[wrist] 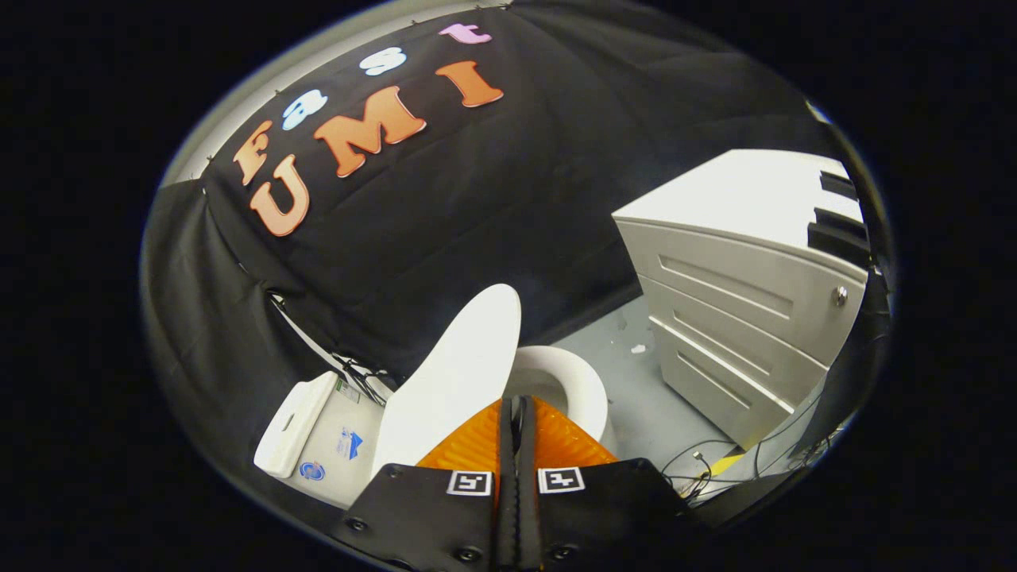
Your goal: Open the toilet lid.
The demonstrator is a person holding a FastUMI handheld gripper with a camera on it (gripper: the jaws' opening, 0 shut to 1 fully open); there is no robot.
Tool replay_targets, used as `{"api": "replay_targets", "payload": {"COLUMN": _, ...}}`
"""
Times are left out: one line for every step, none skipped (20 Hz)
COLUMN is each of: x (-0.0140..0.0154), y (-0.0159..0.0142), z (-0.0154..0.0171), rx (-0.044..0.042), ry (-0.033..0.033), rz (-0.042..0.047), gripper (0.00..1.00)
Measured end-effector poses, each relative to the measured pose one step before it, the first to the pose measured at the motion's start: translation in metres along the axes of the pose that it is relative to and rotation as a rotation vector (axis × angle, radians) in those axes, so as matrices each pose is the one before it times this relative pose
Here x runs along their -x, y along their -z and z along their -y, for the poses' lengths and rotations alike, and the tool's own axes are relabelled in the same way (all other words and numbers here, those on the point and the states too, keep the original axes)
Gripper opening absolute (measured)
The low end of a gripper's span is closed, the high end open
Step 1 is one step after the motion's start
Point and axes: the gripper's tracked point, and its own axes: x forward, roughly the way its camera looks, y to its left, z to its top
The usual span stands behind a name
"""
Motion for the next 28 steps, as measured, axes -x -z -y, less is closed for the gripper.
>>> {"api": "replay_targets", "payload": {"x": 0.00311, "y": -0.00557, "z": -0.00689, "rx": 0.0231, "ry": -0.0077, "rz": 0.00824, "gripper": 0.08}}
{"api": "replay_targets", "payload": {"x": 0.00283, "y": -0.00437, "z": -0.00811, "rx": 0.02717, "ry": -0.00027, "rz": 0.00554, "gripper": 0.08}}
{"api": "replay_targets", "payload": {"x": 0.00363, "y": -0.00439, "z": -0.00694, "rx": 0.0286, "ry": 0.00042, "rz": 0.00767, "gripper": 0.08}}
{"api": "replay_targets", "payload": {"x": 0.00162, "y": -0.00503, "z": -0.00826, "rx": 0.02924, "ry": -0.00166, "rz": 0.00786, "gripper": 0.08}}
{"api": "replay_targets", "payload": {"x": 0.00191, "y": -0.00638, "z": -0.00985, "rx": 0.03123, "ry": -0.00124, "rz": 0.01201, "gripper": 0.08}}
{"api": "replay_targets", "payload": {"x": 0.00307, "y": -0.00536, "z": -0.01071, "rx": 0.03187, "ry": -0.00421, "rz": 0.01325, "gripper": 0.08}}
{"api": "replay_targets", "payload": {"x": 0.00247, "y": -0.00451, "z": -0.00771, "rx": 0.02819, "ry": 0.00007, "rz": 0.00833, "gripper": 0.08}}
{"api": "replay_targets", "payload": {"x": 0.00249, "y": -0.00393, "z": -0.00754, "rx": 0.02945, "ry": 0.0018, "rz": 0.01332, "gripper": 0.08}}
{"api": "replay_targets", "payload": {"x": 0.00253, "y": -0.00385, "z": -0.00632, "rx": 0.03091, "ry": -0.0004, "rz": 0.00956, "gripper": 0.08}}
{"api": "replay_targets", "payload": {"x": 0.00209, "y": -0.00419, "z": -0.00657, "rx": 0.02334, "ry": 0.00081, "rz": 0.01161, "gripper": 0.08}}
{"api": "replay_targets", "payload": {"x": 0.0006, "y": -0.00411, "z": -0.00705, "rx": 0.01527, "ry": -0.00173, "rz": 0.00847, "gripper": 0.08}}
{"api": "replay_targets", "payload": {"x": 0.00182, "y": -0.00381, "z": -0.00728, "rx": 0.01137, "ry": -0.00437, "rz": 0.00651, "gripper": 0.08}}
{"api": "replay_targets", "payload": {"x": 0.00064, "y": -0.00323, "z": -0.00532, "rx": 0.00879, "ry": -0.00234, "rz": 0.00403, "gripper": 0.08}}
{"api": "replay_targets", "payload": {"x": -0.00143, "y": -0.00499, "z": -0.00659, "rx": 0.00699, "ry": -0.00404, "rz": 0.00234, "gripper": 0.08}}
{"api": "replay_targets", "payload": {"x": 0.00198, "y": -0.00488, "z": -0.00506, "rx": 0.00972, "ry": -0.00314, "rz": 0.00166, "gripper": 0.08}}
{"api": "replay_targets", "payload": {"x": 0.00002, "y": -0.00327, "z": -0.00653, "rx": 0.00729, "ry": -0.00352, "rz": 0.00615, "gripper": 0.08}}
{"api": "replay_targets", "payload": {"x": 0.00069, "y": -0.00401, "z": -0.00587, "rx": 0.00837, "ry": -0.00574, "rz": 0.00358, "gripper": 0.08}}
{"api": "replay_targets", "payload": {"x": 0.00097, "y": -0.00398, "z": -0.0061, "rx": 0.00902, "ry": -0.00401, "rz": 0.01017, "gripper": 0.08}}
{"api": "replay_targets", "payload": {"x": 0.00053, "y": -0.00403, "z": -0.00634, "rx": 0.01126, "ry": -0.00558, "rz": 0.00643, "gripper": 0.08}}
{"api": "replay_targets", "payload": {"x": 0.00102, "y": -0.00367, "z": -0.00595, "rx": 0.01344, "ry": -0.00251, "rz": 0.00853, "gripper": 0.08}}
{"api": "replay_targets", "payload": {"x": 0.00275, "y": -0.00333, "z": -0.00564, "rx": 0.01454, "ry": -0.00217, "rz": 0.007, "gripper": 0.08}}
{"api": "replay_targets", "payload": {"x": 0.00128, "y": -0.00311, "z": -0.0074, "rx": 0.01325, "ry": -0.00611, "rz": 0.00516, "gripper": 0.08}}
{"api": "replay_targets", "payload": {"x": 0.00162, "y": -0.00563, "z": -0.00854, "rx": 0.01224, "ry": -0.0092, "rz": 0.01061, "gripper": 0.08}}
{"api": "replay_targets", "payload": {"x": 0.00132, "y": -0.00529, "z": -0.00983, "rx": 0.009, "ry": -0.01415, "rz": 0.0078, "gripper": 0.08}}
{"api": "replay_targets", "payload": {"x": 0.00044, "y": -0.00573, "z": -0.00905, "rx": 0.00873, "ry": -0.01143, "rz": 0.00477, "gripper": 0.08}}
{"api": "replay_targets", "payload": {"x": 0.0014, "y": -0.00405, "z": -0.00862, "rx": 0.01485, "ry": -0.0092, "rz": 0.00367, "gripper": 0.08}}
{"api": "replay_targets", "payload": {"x": 0.00007, "y": -0.00396, "z": -0.00788, "rx": 0.01898, "ry": -0.00897, "rz": 0.00445, "gripper": 0.08}}
{"api": "replay_targets", "payload": {"x": 0.00067, "y": -0.00426, "z": -0.00743, "rx": 0.02137, "ry": -0.00399, "rz": 0.00551, "gripper": 0.08}}
